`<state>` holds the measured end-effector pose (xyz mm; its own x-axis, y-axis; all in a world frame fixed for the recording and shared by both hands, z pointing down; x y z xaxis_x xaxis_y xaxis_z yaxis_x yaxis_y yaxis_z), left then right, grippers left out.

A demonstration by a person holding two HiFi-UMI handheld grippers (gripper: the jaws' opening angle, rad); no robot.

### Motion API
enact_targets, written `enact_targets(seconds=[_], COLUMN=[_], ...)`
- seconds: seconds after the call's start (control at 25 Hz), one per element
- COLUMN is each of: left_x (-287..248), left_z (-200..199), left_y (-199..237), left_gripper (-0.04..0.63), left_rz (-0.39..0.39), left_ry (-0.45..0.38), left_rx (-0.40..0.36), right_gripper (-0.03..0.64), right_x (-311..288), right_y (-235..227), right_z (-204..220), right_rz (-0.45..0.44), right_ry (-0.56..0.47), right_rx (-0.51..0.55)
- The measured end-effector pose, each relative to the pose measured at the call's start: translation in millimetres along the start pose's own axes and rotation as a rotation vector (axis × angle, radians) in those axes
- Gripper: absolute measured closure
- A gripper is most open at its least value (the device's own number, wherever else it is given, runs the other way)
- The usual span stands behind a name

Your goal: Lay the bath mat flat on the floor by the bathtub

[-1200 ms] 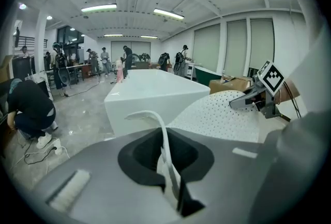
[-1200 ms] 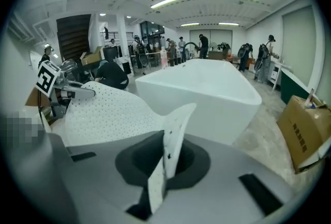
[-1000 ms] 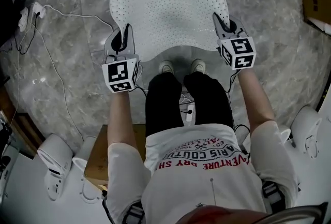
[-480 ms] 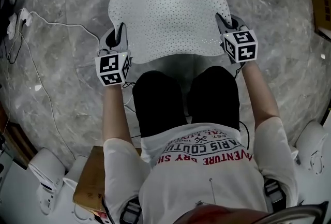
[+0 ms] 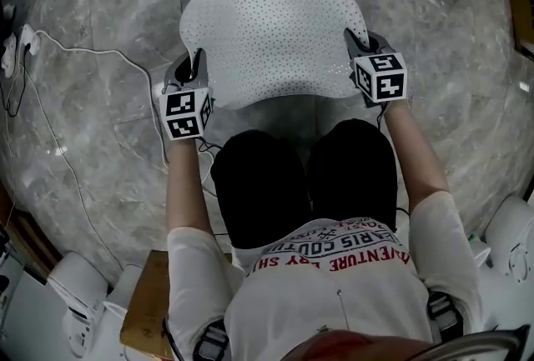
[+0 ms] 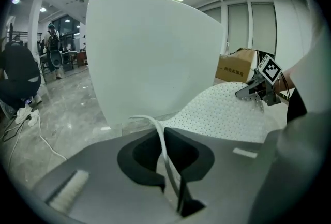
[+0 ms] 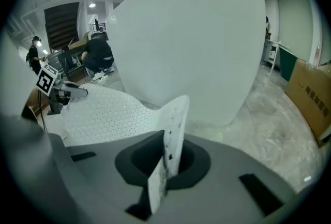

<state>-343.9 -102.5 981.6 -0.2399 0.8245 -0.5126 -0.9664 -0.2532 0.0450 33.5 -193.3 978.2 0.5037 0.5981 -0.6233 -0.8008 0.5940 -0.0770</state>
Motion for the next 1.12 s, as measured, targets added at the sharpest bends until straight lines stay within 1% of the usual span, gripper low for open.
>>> enact_targets(seconds=[0.16, 0.4, 0.64, 0.76, 0.88, 0.92, 0.96, 1.0, 1.04, 1.08, 1.12], left_x=[-17, -39, -49, -50, -52, -53, -52, -52, -52, -52, -51], left_z=[14, 40, 68, 75, 83, 86, 90, 94, 99, 103, 106], left_y=[1, 21, 43, 53, 57, 58, 58, 59, 59, 58, 57], left_gripper=[0.574, 0.574, 0.574, 0.574, 0.571, 0.559, 0.512, 0.435, 0.382, 0.346, 0.310], left_rz=[-0.004, -0.047, -0.079, -0.094, -0.094, -0.086, -0.080, -0.078, -0.082, -0.092, -0.109], left_ry=[0.047, 0.155, 0.228, 0.246, 0.294, 0.310, 0.321, 0.329, 0.333, 0.331, 0.322], left_rx=[-0.010, 0.042, 0.100, 0.117, 0.129, 0.138, 0.150, 0.163, 0.177, 0.187, 0.190], right_gripper=[0.604, 0.604, 0.604, 0.604, 0.604, 0.604, 0.601, 0.557, 0.475, 0.411, 0.386], right_x=[-11, -27, -45, -56, -56, -55, -53, -53, -54, -54, -55], right_y=[-7, -30, -41, -48, -55, -56, -55, -55, -54, -54, -53], right_z=[13, 33, 56, 70, 79, 79, 79, 80, 81, 82, 82], right_rz=[0.025, 0.078, 0.103, 0.123, 0.144, 0.147, 0.148, 0.150, 0.152, 0.154, 0.158], right_ry=[0.010, 0.067, 0.150, 0.189, 0.209, 0.206, 0.199, 0.190, 0.182, 0.176, 0.169], right_rx=[-0.016, -0.084, -0.014, -0.037, -0.062, -0.051, -0.038, -0.029, -0.028, -0.032, -0.032])
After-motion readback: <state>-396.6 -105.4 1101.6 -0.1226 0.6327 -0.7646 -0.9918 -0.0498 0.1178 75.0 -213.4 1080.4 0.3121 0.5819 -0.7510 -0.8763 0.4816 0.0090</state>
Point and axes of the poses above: the fingertips, and each gripper's own axes: x backward along the fingers, y to its left, z out of its underside, the point moved 9 cm from there along x, backward along the fingers, and after that the axes turned 10 degrees about -y, right-handed, at the moved point
